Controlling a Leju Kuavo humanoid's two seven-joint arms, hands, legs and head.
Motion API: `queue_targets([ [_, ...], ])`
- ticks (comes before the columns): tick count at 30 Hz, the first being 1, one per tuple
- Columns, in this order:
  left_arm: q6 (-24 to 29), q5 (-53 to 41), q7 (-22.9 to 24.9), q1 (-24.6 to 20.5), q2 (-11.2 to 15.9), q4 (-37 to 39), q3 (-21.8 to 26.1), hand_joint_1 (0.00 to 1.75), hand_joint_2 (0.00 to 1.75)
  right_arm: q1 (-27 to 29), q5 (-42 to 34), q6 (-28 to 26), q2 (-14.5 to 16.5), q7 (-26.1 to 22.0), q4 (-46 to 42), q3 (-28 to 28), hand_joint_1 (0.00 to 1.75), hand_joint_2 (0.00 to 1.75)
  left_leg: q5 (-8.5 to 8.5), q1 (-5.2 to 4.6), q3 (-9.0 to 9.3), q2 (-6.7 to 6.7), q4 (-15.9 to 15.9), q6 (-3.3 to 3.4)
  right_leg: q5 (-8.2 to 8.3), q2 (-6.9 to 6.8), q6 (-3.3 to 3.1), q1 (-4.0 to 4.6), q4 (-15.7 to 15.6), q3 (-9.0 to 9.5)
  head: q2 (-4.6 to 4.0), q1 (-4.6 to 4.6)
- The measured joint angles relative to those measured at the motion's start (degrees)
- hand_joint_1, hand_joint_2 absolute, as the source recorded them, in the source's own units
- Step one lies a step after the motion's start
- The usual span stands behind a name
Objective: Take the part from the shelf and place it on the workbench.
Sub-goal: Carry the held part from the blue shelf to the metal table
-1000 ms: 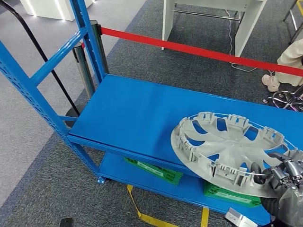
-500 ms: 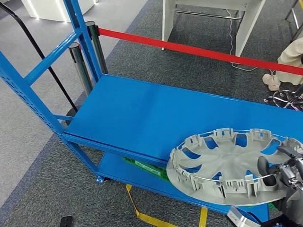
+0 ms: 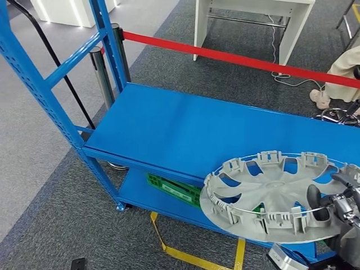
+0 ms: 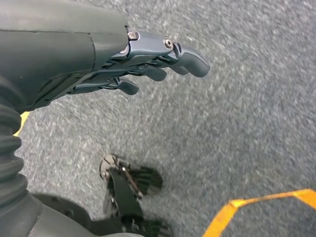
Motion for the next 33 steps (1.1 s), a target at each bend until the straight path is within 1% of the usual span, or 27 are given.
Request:
queue_targets([
  [1, 0.08, 0.09, 0.01, -0.02, -0.03, 0.00, 0.02, 0.00, 1.75, 0.00, 0.06, -0.01, 0.11, -0.13, -0.07, -0.13, 1.75, 1.75, 0.68, 0.15, -0.52, 0.09, -0.22, 0.26, -1.55, 0.09, 0.28, -0.06, 1.14, -0.70, 0.00, 0.03],
  [2, 0.15, 0.15, 0.02, -0.09, -0.07, 0.00, 0.03, 0.00, 1.75, 0.00, 0.09, -0.02, 0.21, -0.32, -0.11, -0.32, 1.75, 1.75, 1.34, 0.29, -1.16, 0.18, -0.34, 0.47, -4.01, 0.16, 0.50, -0.17, 3.37, -1.64, 0.00, 0.05],
  [4, 0.24, 0.19, 0.03, -0.16, -0.07, 0.00, 0.03, 0.00, 1.75, -0.04, 0.02, -0.04, 0.32, -0.73, -0.14, -0.67, 1.75, 1.75, 2.51, 0.31, -2.73, 0.28, -0.30, 0.73, -9.44, 0.20, 0.95, -0.30, 10.35, -3.56, 0.00, 0.14],
  [5, 0.25, 0.19, 0.08, -0.14, -0.10, 0.00, 0.03, 0.00, 1.75, -0.08, -0.05, -0.05, 0.33, -0.97, -0.14, -0.84, 1.75, 1.75, 3.13, 0.34, -3.54, 0.30, -0.28, 0.69, -10.72, 0.19, 1.15, -0.37, 13.35, -3.90, 0.00, 0.12],
  [6, 0.23, 0.19, 0.14, -0.13, -0.15, 0.00, 0.03, 0.00, 1.75, -0.15, -0.14, -0.05, 0.33, -1.15, -0.14, -0.97, 1.75, 1.75, 3.74, 0.39, -4.40, 0.32, -0.25, 0.56, -10.70, 0.19, 1.35, -0.45, 14.85, -3.47, 0.00, 0.11],
  [7, 0.19, 0.19, 0.22, -0.13, -0.21, 0.00, 0.03, 0.00, 1.75, -0.26, -0.19, -0.05, 0.33, -1.29, -0.15, -1.09, 1.75, 1.75, 4.33, 0.48, -5.20, 0.33, -0.21, 0.37, -9.58, 0.18, 1.54, -0.56, 14.29, -2.05, 0.00, 0.11],
  [8, 0.14, 0.19, 0.29, -0.13, -0.27, 0.00, 0.03, 0.00, 1.75, -0.40, -0.21, -0.04, 0.33, -1.40, -0.19, -1.16, 1.75, 1.75, 4.87, 0.60, -5.93, 0.33, -0.12, 0.11, -8.05, 0.16, 1.73, -0.72, 11.69, 0.43, 0.00, 0.10],
  [9, 0.10, 0.19, 0.35, -0.13, -0.28, 0.00, 0.03, 0.00, 1.75, -0.60, -0.22, -0.04, 0.33, -1.47, -0.23, -1.20, 1.75, 1.75, 5.31, 0.68, -6.55, 0.33, 0.04, -0.22, -7.16, 0.15, 1.94, -0.91, 7.66, 3.58, 0.00, 0.14],
  [10, 0.07, 0.19, 0.40, -0.13, -0.28, 0.00, 0.04, 0.00, 1.75, -0.82, -0.22, -0.05, 0.33, -1.52, -0.28, -1.21, 1.75, 1.75, 5.69, 0.69, -7.06, 0.32, 0.32, -0.55, -6.95, 0.25, 1.96, -0.94, 3.44, 6.73, 0.00, 0.13],
  [11, 0.06, 0.19, 0.44, -0.14, -0.27, 0.00, 0.04, 0.00, 1.75, -1.00, -0.23, -0.06, 0.33, -1.55, -0.35, -1.22, 1.75, 1.75, 6.06, 0.64, -7.43, 0.31, 0.60, -0.90, -7.30, 0.33, 1.79, -0.95, 0.14, 8.94, 0.00, 0.14],
  [12, 0.06, 0.19, 0.49, -0.15, -0.26, 0.00, 0.04, 0.00, 1.75, -1.14, -0.22, -0.07, 0.33, -1.55, -0.41, -1.22, 1.75, 1.75, 6.42, 0.57, -7.66, 0.30, 0.80, -1.21, -7.90, 0.43, 1.46, -0.88, -1.75, 10.02, 0.00, 0.15],
  [13, 0.06, 0.20, 0.52, -0.15, -0.27, 0.00, 0.04, 0.00, 1.75, -1.20, -0.18, -0.08, 0.33, -1.55, -0.47, -1.23, 1.75, 1.75, 6.79, 0.55, -7.79, 0.29, 0.92, -1.50, -8.08, 0.53, 0.95, -0.72, -2.32, 10.16, 0.00, 0.13],
  [14, 0.06, 0.21, 0.56, -0.14, -0.26, 0.00, 0.04, 0.00, 1.75, -1.23, -0.06, -0.08, 0.33, -1.55, -0.53, -1.23, 1.75, 1.75, 7.09, 0.62, -7.91, 0.27, 0.98, -1.82, -7.93, 0.44, 0.36, -0.74, -2.30, 9.67, 0.00, 0.16],
  [15, 0.04, 0.23, 0.61, -0.11, -0.26, 0.00, 0.04, 0.00, 1.75, -1.28, 0.15, -0.08, 0.33, -1.54, -0.56, -1.23, 1.75, 1.75, 6.63, 0.73, -8.13, 0.22, 1.31, -2.12, -7.56, 0.35, -0.22, -0.72, -2.25, 9.24, 0.00, 0.13],
  [16, -0.02, 0.29, 0.64, -0.08, -0.25, 0.00, 0.05, 0.00, 1.75, -1.34, 0.40, -0.08, 0.33, -1.49, -0.59, -1.24, 1.75, 1.75, 5.10, 0.83, -8.52, 0.17, 2.44, -2.43, -7.09, 0.24, -0.80, -0.71, -2.26, 8.78, 0.00, 0.09],
  [17, -0.11, 0.35, 0.66, -0.05, -0.25, 0.00, 0.05, 0.00, 1.75, -1.41, 0.68, -0.08, 0.33, -1.41, -0.62, -1.25, 1.75, 1.75, 2.73, 0.90, -9.09, 0.13, 4.47, -2.69, -6.57, 0.13, -1.30, -0.70, -2.28, 8.23, 0.00, 0.04],
  [19, -0.31, 0.57, 0.68, -0.05, -0.29, 0.00, 0.07, 0.00, 1.75, -1.48, 1.15, -0.08, 0.33, -1.23, -0.64, -1.30, 1.75, 1.75, -3.23, 0.94, -10.46, 0.10, 11.42, -2.97, -5.44, 0.05, -1.78, -0.46, -2.21, 7.19, 0.00, -0.05],
  [20, -0.37, 0.64, 0.68, -0.06, -0.32, 0.00, 0.07, 0.00, 1.75, -1.50, 1.36, -0.08, 0.33, -1.16, -0.64, -1.33, 1.75, 1.75, -4.94, 0.95, -10.86, 0.09, 14.74, -2.99, -4.85, 0.03, -1.88, -0.30, -2.16, 6.60, 0.00, -0.08],
  [21, -0.41, 0.70, 0.69, -0.07, -0.34, 0.00, 0.08, 0.00, 1.75, -1.49, 1.53, -0.08, 0.33, -1.10, -0.64, -1.38, 1.75, 1.75, -5.39, 0.95, -10.66, 0.09, 16.89, -2.90, -4.23, 0.02, -1.94, -0.11, -2.07, 5.91, 0.00, -0.09],
  [22, -0.44, 0.70, 0.69, -0.07, -0.36, 0.00, 0.08, 0.00, 1.75, -1.48, 1.69, -0.08, 0.33, -1.01, -0.64, -1.43, 1.75, 1.75, -4.56, 0.93, -9.57, 0.08, 16.85, -2.68, -3.67, 0.02, -1.98, 0.09, -1.97, 5.12, 0.01, -0.10],
  [23, -0.44, 0.70, 0.69, -0.08, -0.37, 0.00, 0.08, 0.00, 1.75, -1.46, 1.84, -0.08, 0.33, -0.89, -0.64, -1.48, 1.75, 1.75, -3.09, 0.85, -7.55, 0.06, 14.70, -2.31, -3.16, 0.05, -1.99, 0.28, -1.86, 4.39, 0.01, -0.10],
  [25, -0.44, 0.70, 0.69, -0.11, -0.29, 0.00, 0.07, 0.00, 1.75, -1.41, 2.08, -0.08, 0.33, -0.55, -0.65, -1.57, 1.75, 1.75, -0.91, 0.53, -1.92, 0.01, 6.45, -1.20, -2.34, 0.07, -1.89, 0.60, -1.68, 3.34, 0.01, -0.07],
  [26, -0.44, 0.70, 0.69, -0.13, -0.24, 0.00, 0.07, 0.00, 1.75, -1.37, 2.20, -0.08, 0.33, -0.38, -0.65, -1.59, 1.75, 1.75, -0.66, 0.34, 0.21, 0.00, 2.86, -0.72, -1.97, 0.03, -1.72, 0.66, -1.63, 3.00, 0.00, -0.05],
  [27, -0.45, 0.67, 0.63, -0.16, -0.19, 0.00, 0.07, 0.00, 1.75, -1.34, 2.32, -0.08, 0.33, -0.20, -0.65, -1.60, 1.75, 1.75, -0.80, 0.13, 1.43, 0.00, 0.42, -0.39, -1.61, -0.03, -1.48, 0.65, -1.60, 2.70, 0.00, -0.06],
  [30, -0.51, 0.41, 0.26, -0.14, -0.25, 0.00, 0.04, 0.00, 1.75, -1.06, 2.57, -0.08, 0.33, 0.55, -0.66, -1.56, 1.75, 1.75, -0.39, 0.02, 1.32, 0.09, -1.54, -0.04, -0.98, -0.12, -0.48, 0.42, -1.45, 1.79, 0.01, -0.05],
  [31, -0.52, 0.35, 0.13, -0.12, -0.28, 0.00, 0.04, 0.00, 1.75, -0.94, 2.61, -0.10, 0.32, 0.77, -0.66, -1.56, 1.75, 1.75, 0.11, 0.14, 1.01, 0.15, -1.82, 0.19, -1.77, -0.03, -0.19, 0.37, -0.56, 1.18, 0.01, 0.02],
  [33, -0.54, 0.32, -0.02, -0.10, -0.31, 0.00, 0.03, 0.00, 1.75, -0.73, 2.61, -0.14, 0.32, 0.98, -0.67, -1.55, 1.75, 1.75, 1.14, 0.30, 0.12, 0.28, -2.12, 0.55, -5.55, 0.18, 0.30, 0.21, 4.69, -1.15, 0.00, 0.13],
])
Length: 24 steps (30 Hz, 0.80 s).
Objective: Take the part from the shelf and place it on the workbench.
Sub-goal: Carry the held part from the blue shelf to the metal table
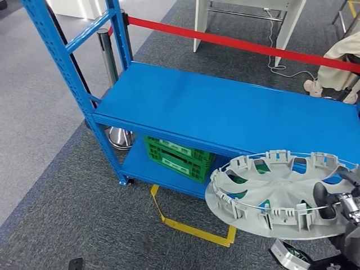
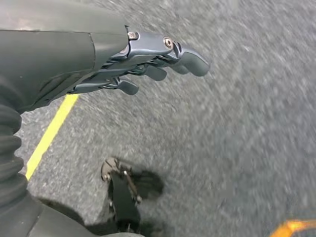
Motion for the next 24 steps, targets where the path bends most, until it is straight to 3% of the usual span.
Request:
queue_targets([
  [2, -0.07, -0.03, -0.05, 0.06, 0.01, 0.00, 0.00, 0.00, 1.75, 0.21, -0.01, -0.03, -0.01, 0.09, 0.01, 0.02, 1.75, 1.75, 0.83, -0.02, -1.15, 0.05, 0.12, 0.04, -4.05, 0.04, 0.48, -0.19, 7.43, -2.52, 0.00, 0.03],
  [3, -0.10, -0.05, -0.05, 0.12, -0.01, 0.00, 0.00, 0.00, 1.75, 0.34, 0.00, -0.03, -0.01, 0.12, 0.02, 0.03, 1.75, 1.75, 1.21, -0.01, -1.68, 0.08, 0.19, -0.04, -4.81, 0.03, 0.68, -0.32, 9.34, -2.80, 0.00, 0.01],
  [4, -0.14, -0.06, -0.05, 0.16, -0.03, 0.00, 0.00, 0.00, 1.75, 0.44, 0.00, -0.03, -0.01, 0.15, 0.02, 0.03, 1.75, 1.75, 1.53, 0.03, -2.16, 0.10, 0.29, -0.17, -4.50, 0.02, 0.87, -0.47, 8.99, -1.89, 0.00, 0.03],
  [6, -0.19, -0.06, -0.05, 0.18, -0.10, 0.00, 0.00, 0.00, 1.75, 0.50, 0.01, -0.03, -0.01, 0.19, 0.02, 0.03, 1.75, 1.75, 1.91, 0.19, -2.90, 0.11, 0.80, -0.51, -1.82, -0.07, 1.24, -0.88, 1.93, 3.23, 0.00, 0.03],
  [8, -0.20, -0.06, -0.06, 0.14, -0.08, 0.00, 0.00, 0.00, 1.75, 0.46, 0.00, -0.05, -0.01, 0.23, 0.02, 0.05, 1.75, 1.75, 1.95, 0.08, -3.62, 0.08, 1.71, -1.08, -0.40, 0.01, 1.05, -0.95, -5.11, 7.65, 0.00, 0.02],
  [9, -0.20, -0.06, -0.08, 0.12, -0.05, 0.00, 0.00, 0.00, 1.75, 0.47, 0.00, -0.07, -0.01, 0.25, 0.02, 0.05, 1.75, 1.75, 1.98, -0.01, -3.92, 0.06, 2.09, -1.40, -0.38, 0.08, 0.70, -0.91, -6.53, 8.48, 0.00, 0.01],
  [12, -0.21, -0.04, -0.16, 0.12, 0.00, 0.00, 0.00, 0.00, 1.75, 0.64, -0.45, -0.11, -0.06, 0.73, 0.00, 0.08, 1.75, 1.75, 2.15, 0.04, -4.47, 0.01, 2.66, -2.30, -0.03, 0.17, -0.73, -0.81, -6.45, 8.25, 0.00, -0.07],
  [14, -0.28, -0.03, -0.26, 0.12, 0.03, 0.00, 0.00, 0.00, 1.75, 0.93, -1.49, -0.11, -0.42, 1.48, 0.00, 0.19, 1.75, 1.75, 0.33, 0.17, -5.44, -0.07, 5.00, -2.88, 0.40, 0.07, -1.43, -0.94, -6.50, 8.04, 0.00, -0.18],
  [17, -0.43, -0.04, -0.35, 0.19, 0.03, 0.00, -0.01, 0.00, 1.75, 1.58, -2.79, -0.11, -1.26, 2.20, 0.00, 0.41, 1.75, 1.75, -5.69, 0.44, -9.81, -0.13, 16.09, -3.54, 0.77, -0.05, -1.97, -0.86, -6.46, 7.51, 0.00, -0.28],
  [18, -0.55, -0.05, -0.38, 0.25, 0.02, 0.00, -0.02, 0.00, 1.75, 1.80, -3.05, -0.11, -1.47, 2.29, 0.00, 0.48, 1.75, 1.75, -6.79, 0.49, -10.95, -0.13, 19.19, -3.59, 0.87, -0.06, -2.04, -0.80, -6.44, 7.33, 0.00, -0.27],
  [19, -0.71, -0.08, -0.43, 0.33, 0.02, 0.00, -0.05, 0.00, 1.75, 2.02, -3.20, -0.11, -1.61, 2.35, 0.00, 0.55, 1.75, 1.75, -6.65, 0.51, -11.09, -0.13, 20.04, -3.52, 0.94, -0.07, -2.06, -0.74, -6.41, 7.21, 0.00, -0.28],
  [21, -1.15, -0.16, -0.72, 0.41, 0.07, 0.00, -0.13, 0.00, 1.75, 2.37, -3.48, -0.11, -1.89, 2.40, 0.00, 0.66, 1.75, 1.75, -3.44, 0.47, -8.35, -0.02, 15.15, -3.05, 1.02, -0.19, -2.02, -0.63, -6.37, 7.16, 0.01, -0.28],
  [23, -1.46, -0.33, -1.08, 0.31, 0.22, 0.00, -0.21, 0.00, 1.75, 2.60, -3.51, -0.11, -2.24, 2.38, 0.00, 0.70, 1.75, 1.75, -0.20, 0.11, -4.43, 1.31, 7.09, -2.29, 1.04, -0.54, -1.91, -0.43, -6.28, 7.16, 0.01, -0.29],
  [24, -1.55, -0.42, -1.20, 0.14, 0.29, 0.00, -0.25, 0.00, 1.75, 2.68, -3.44, -0.11, -2.38, 2.36, 0.00, 0.70, 1.75, 1.75, 0.41, -0.08, -3.38, 1.90, 4.52, -1.99, 1.08, -0.84, -1.74, -0.30, -6.20, 7.02, 0.01, -0.28],
])
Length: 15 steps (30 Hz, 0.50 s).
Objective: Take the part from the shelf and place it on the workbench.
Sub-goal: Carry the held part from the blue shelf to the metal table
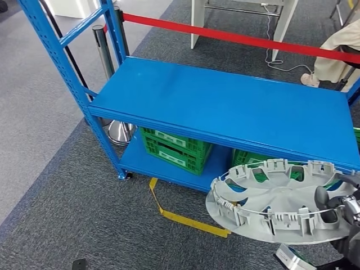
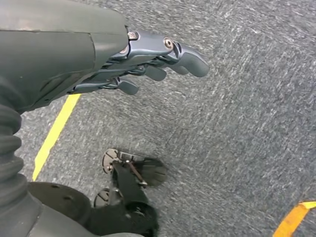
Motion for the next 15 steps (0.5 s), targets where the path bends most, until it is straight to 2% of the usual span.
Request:
queue_targets([
  [1, -0.08, -0.08, -0.08, -0.15, 0.04, 0.00, -0.03, 0.00, 1.75, 0.07, 0.11, 0.00, -0.11, -0.04, 0.00, 0.02, 1.75, 1.75, 0.12, -0.18, 0.41, 0.35, -1.43, 0.24, 0.05, -0.35, 0.24, 0.10, 0.07, -0.18, 0.00, 0.01],
  [3, -0.16, -0.14, -0.13, -0.22, 0.03, 0.00, -0.08, 0.00, 1.75, 0.11, 0.36, 0.00, -0.25, -0.11, 0.00, 0.15, 1.75, 1.75, 0.17, -0.31, 0.11, -0.43, -1.97, 0.65, 0.17, -1.25, 0.90, 0.10, 0.04, -0.42, 0.00, 0.01],
  [5, -0.17, -0.14, -0.15, 0.04, 0.02, 0.00, -0.12, 0.00, 1.75, 0.06, 0.62, 0.00, -0.44, -0.14, -0.01, 0.40, 1.75, 1.75, 0.75, -0.15, 0.00, -1.25, -2.48, 1.33, -0.94, -1.16, 1.54, -0.06, 1.15, -1.05, 0.00, 0.08],
  [7, -0.16, -0.14, -0.17, 0.15, 0.03, 0.00, -0.16, 0.00, 1.75, 0.05, 0.97, 0.00, -0.63, -0.08, -0.01, 0.64, 1.75, 1.75, 1.24, 0.04, -0.15, -1.99, -2.82, 1.88, -4.25, -0.11, 1.94, -0.18, 6.25, -3.43, 0.00, 0.21],
  [9, -0.15, -0.15, -0.17, 0.22, 0.03, 0.00, -0.19, 0.00, 1.75, 0.12, 1.28, 0.00, -0.67, 0.04, 0.00, 0.86, 1.75, 1.75, 1.42, 0.01, -0.47, -2.82, -2.77, 2.06, -7.59, 0.57, 2.13, -0.17, 13.66, -6.72, -0.01, 0.24],
  [10, -0.15, -0.16, -0.16, 0.29, 0.01, 0.00, -0.20, 0.00, 1.75, 0.17, 1.39, 0.00, -0.67, 0.08, 0.00, 0.98, 1.75, 1.75, 1.50, -0.01, -0.56, -3.28, -2.74, 2.05, -8.06, 0.72, 2.19, -0.16, 15.87, -7.67, -0.01, 0.22],
  [11, -0.14, -0.16, -0.15, 0.35, -0.01, 0.00, -0.20, 0.00, 1.75, 0.21, 1.50, 0.00, -0.67, 0.12, 0.00, 1.08, 1.75, 1.75, 1.56, -0.02, -0.61, -3.79, -2.71, 2.00, -7.54, 0.82, 2.22, -0.16, 16.18, -7.74, -0.01, 0.24],
  [12, -0.11, -0.17, -0.13, 0.38, -0.03, 0.00, -0.20, 0.00, 1.75, 0.25, 1.61, 0.00, -0.67, 0.14, 0.00, 1.14, 1.75, 1.75, 1.62, -0.01, -0.61, -4.38, -2.66, 1.92, -5.86, 1.06, 2.18, -0.19, 13.90, -6.53, -0.01, 0.24],
  [13, -0.06, -0.18, -0.10, 0.38, -0.07, 0.00, -0.21, 0.00, 1.75, 0.29, 1.69, 0.00, -0.67, 0.14, 0.00, 1.17, 1.75, 1.75, 1.66, 0.00, -0.60, -4.95, -2.60, 1.83, -3.70, 1.73, 2.09, -0.27, 9.99, -4.52, -0.01, 0.24],
  [15, 0.06, -0.21, -0.07, 0.26, -0.13, 0.00, -0.26, 0.00, 1.75, 0.36, 1.77, -0.01, -0.68, 0.17, -0.02, 1.19, 1.75, 1.75, 1.76, -0.11, -0.87, -6.06, -2.31, 1.50, -1.05, 4.15, 1.84, -0.52, 2.49, -0.66, -0.01, 0.21],
])
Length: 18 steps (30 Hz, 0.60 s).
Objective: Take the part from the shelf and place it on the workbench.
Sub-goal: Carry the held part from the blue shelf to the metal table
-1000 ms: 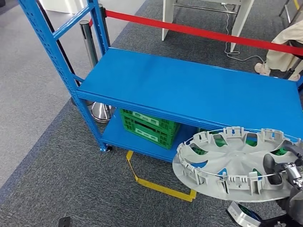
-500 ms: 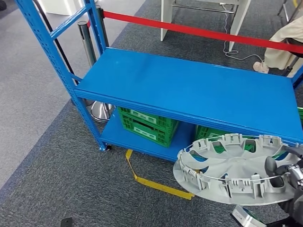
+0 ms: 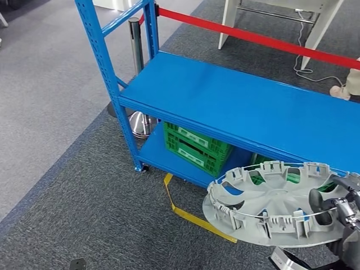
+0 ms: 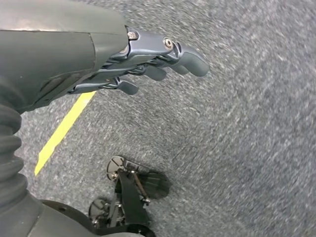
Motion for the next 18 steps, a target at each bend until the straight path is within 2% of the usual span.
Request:
queue_targets([
  [1, 0.05, -0.02, 0.02, -0.06, -0.02, 0.00, -0.03, 0.00, 1.75, 0.07, 0.04, -0.02, -0.01, 0.04, -0.02, 0.00, 1.75, 1.75, 0.13, -0.01, -0.32, -0.51, 0.15, -0.28, 0.29, 0.82, -0.16, -0.07, -1.86, 0.96, 0.00, -0.01],
  [2, 0.09, -0.03, 0.03, -0.06, -0.03, 0.00, -0.04, 0.00, 1.75, 0.13, 0.10, -0.03, -0.02, 0.08, -0.03, 0.01, 1.75, 1.75, 0.33, 0.02, -0.66, -1.06, 0.25, -0.63, 0.11, 1.06, -0.34, -0.06, -2.45, 1.27, 0.00, -0.04],
  [4, 0.17, -0.07, 0.07, 0.10, 0.01, 0.00, -0.07, 0.00, 1.75, 0.22, 0.26, -0.05, -0.08, 0.14, -0.05, 0.04, 1.75, 1.75, 0.58, 0.17, -1.18, -2.03, 0.47, -1.30, 0.37, -0.12, -0.83, -0.07, -2.72, 1.37, 0.00, -0.04],
  [6, 0.22, -0.11, 0.08, 0.20, 0.03, 0.00, -0.09, 0.00, 1.75, 0.31, 0.38, -0.05, -0.22, 0.21, -0.05, 0.08, 1.75, 1.75, -1.04, 0.17, -2.30, -0.76, 2.88, -1.95, 0.56, -1.56, -1.36, -0.20, -2.95, 1.49, 0.00, -0.38],
  [8, 0.26, -0.17, 0.08, 0.11, 0.01, 0.00, -0.14, 0.00, 1.75, 0.48, 0.50, -0.05, -0.31, 0.29, -0.05, 0.09, 1.75, 1.75, -4.79, 0.35, -5.30, 1.78, 9.69, -2.63, 0.51, -3.17, -1.74, -0.13, -3.00, 1.53, 0.00, -0.74],
  [9, 0.27, -0.23, 0.08, 0.09, -0.01, 0.00, -0.16, 0.00, 1.75, 0.55, 0.54, -0.05, -0.31, 0.31, -0.05, 0.09, 1.75, 1.75, -6.47, 0.52, -6.94, 2.49, 13.53, -2.89, 0.46, -3.99, -1.86, -0.06, -2.98, 1.50, 0.00, -0.79],
  [10, 0.28, -0.30, 0.08, 0.11, -0.04, 0.00, -0.17, 0.00, 1.75, 0.59, 0.58, -0.05, -0.31, 0.32, -0.05, 0.10, 1.75, 1.75, -7.33, 0.67, -7.98, 2.84, 16.18, -3.05, 0.44, -4.78, -1.89, -0.02, -2.97, 1.49, 0.00, -0.79],
  [11, 0.31, -0.37, 0.08, 0.17, -0.07, 0.00, -0.19, 0.00, 1.75, 0.60, 0.60, -0.05, -0.32, 0.32, -0.05, 0.12, 1.75, 1.75, -7.13, 0.77, -8.08, 3.02, 16.81, -3.11, 0.41, -5.53, -1.89, 0.00, -2.95, 1.49, 0.00, -0.80],
  [12, 0.32, -0.43, 0.08, 0.23, -0.09, 0.00, -0.20, 0.00, 1.75, 0.61, 0.61, -0.05, -0.32, 0.34, -0.05, 0.13, 1.75, 1.75, -5.87, 0.82, -7.01, 3.27, 15.05, -3.07, 0.38, -6.27, -1.86, 0.01, -2.94, 1.53, 0.00, -0.81],
  [13, 0.34, -0.48, 0.08, 0.26, -0.10, 0.00, -0.22, 0.00, 1.75, 0.61, 0.61, -0.05, -0.33, 0.36, -0.05, 0.13, 1.75, 1.75, -4.01, 0.80, -5.03, 3.93, 11.46, -2.91, 0.33, -6.94, -1.80, 0.02, -2.94, 1.63, 0.00, -0.81],
  [15, 0.37, -0.52, 0.08, 0.15, -0.10, 0.00, -0.31, 0.00, 1.75, 0.65, 0.59, -0.05, -0.35, 0.42, -0.06, 0.10, 1.75, 1.75, -1.39, 0.38, -1.03, 6.72, 3.72, -2.28, 0.14, -8.17, -1.49, 0.21, -2.88, 1.78, 0.00, -0.79],
  [16, 0.37, -0.54, 0.08, 0.09, -0.12, 0.00, -0.40, 0.00, 1.75, 0.66, 0.58, -0.05, -0.39, 0.44, -0.07, 0.09, 1.75, 1.75, -0.95, 0.11, -0.05, 7.74, 1.53, -1.91, 0.05, -8.74, -1.26, 0.34, -2.83, 1.81, 0.00, -0.74],
  [17, 0.37, -0.55, 0.08, 0.05, -0.14, 0.00, -0.49, 0.00, 1.75, 0.67, 0.56, -0.05, -0.45, 0.48, -0.07, 0.08, 1.75, 1.75, -1.01, -0.13, 0.14, 8.15, 0.66, -1.57, -0.01, -9.35, -1.03, 0.46, -2.81, 1.82, 0.00, -0.73],
  [18, 0.38, -0.56, 0.08, 0.07, -0.15, 0.00, -0.56, 0.00, 1.75, 0.65, 0.54, -0.05, -0.57, 0.55, -0.07, 0.10, 1.75, 1.75, -0.93, -0.26, -0.07, 7.55, 0.51, -1.23, -0.06, -9.97, -0.76, 0.51, -2.83, 1.87, 0.00, -0.73],
])
